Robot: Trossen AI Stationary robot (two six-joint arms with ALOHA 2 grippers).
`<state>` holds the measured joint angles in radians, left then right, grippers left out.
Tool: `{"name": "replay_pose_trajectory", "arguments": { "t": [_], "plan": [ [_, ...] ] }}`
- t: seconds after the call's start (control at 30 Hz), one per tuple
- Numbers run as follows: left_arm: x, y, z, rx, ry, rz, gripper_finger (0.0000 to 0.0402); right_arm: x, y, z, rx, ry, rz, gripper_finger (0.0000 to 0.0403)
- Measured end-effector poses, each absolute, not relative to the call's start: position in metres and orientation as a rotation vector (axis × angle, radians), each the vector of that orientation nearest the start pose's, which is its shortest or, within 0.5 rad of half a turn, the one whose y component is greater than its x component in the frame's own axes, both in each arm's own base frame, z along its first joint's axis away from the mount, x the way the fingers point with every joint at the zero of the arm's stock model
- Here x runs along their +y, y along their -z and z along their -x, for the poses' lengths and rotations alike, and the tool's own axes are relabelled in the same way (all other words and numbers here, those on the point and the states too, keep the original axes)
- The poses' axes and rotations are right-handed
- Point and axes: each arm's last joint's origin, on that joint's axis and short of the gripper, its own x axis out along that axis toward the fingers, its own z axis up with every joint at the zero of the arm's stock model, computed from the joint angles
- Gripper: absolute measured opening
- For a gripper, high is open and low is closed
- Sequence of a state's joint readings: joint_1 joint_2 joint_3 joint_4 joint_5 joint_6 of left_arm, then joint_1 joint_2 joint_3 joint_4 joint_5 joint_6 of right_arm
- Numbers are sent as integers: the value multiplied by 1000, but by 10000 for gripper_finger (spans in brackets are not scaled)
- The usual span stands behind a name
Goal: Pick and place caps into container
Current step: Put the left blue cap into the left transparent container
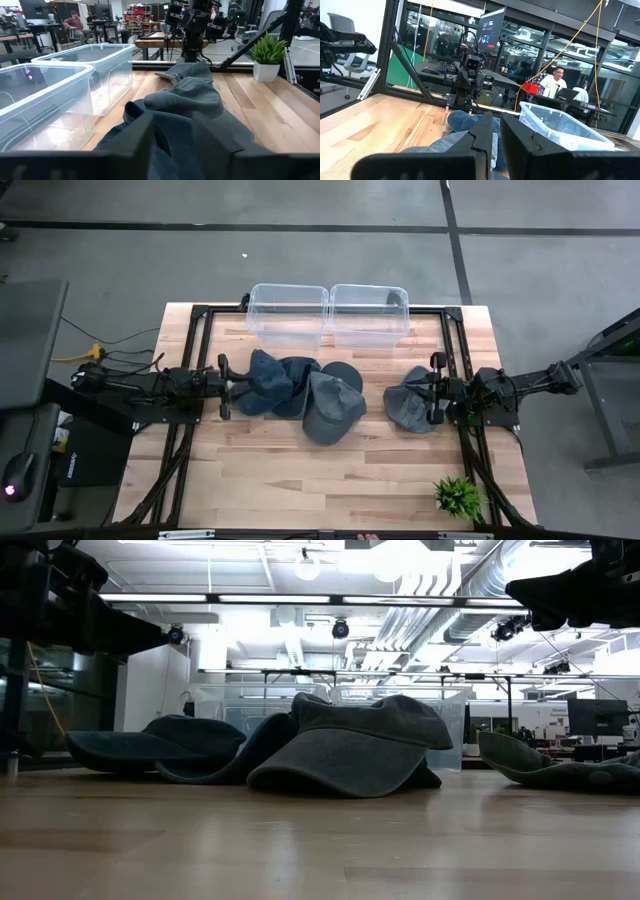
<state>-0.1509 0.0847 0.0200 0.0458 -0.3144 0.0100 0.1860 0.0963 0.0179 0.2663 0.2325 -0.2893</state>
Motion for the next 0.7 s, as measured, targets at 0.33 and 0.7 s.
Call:
{"name": "replay_pose_trajectory", "arguments": {
  "t": [0.33, 0.7],
  "plan": [
    [-2, -172, -100, 43, -303, 0, 285, 12, -188, -100, -176, 72, 249, 32],
    [0, -203, -99, 164, -381, 79, 292, 12, -188, -100, -176, 72, 249, 32]
  ]
}}
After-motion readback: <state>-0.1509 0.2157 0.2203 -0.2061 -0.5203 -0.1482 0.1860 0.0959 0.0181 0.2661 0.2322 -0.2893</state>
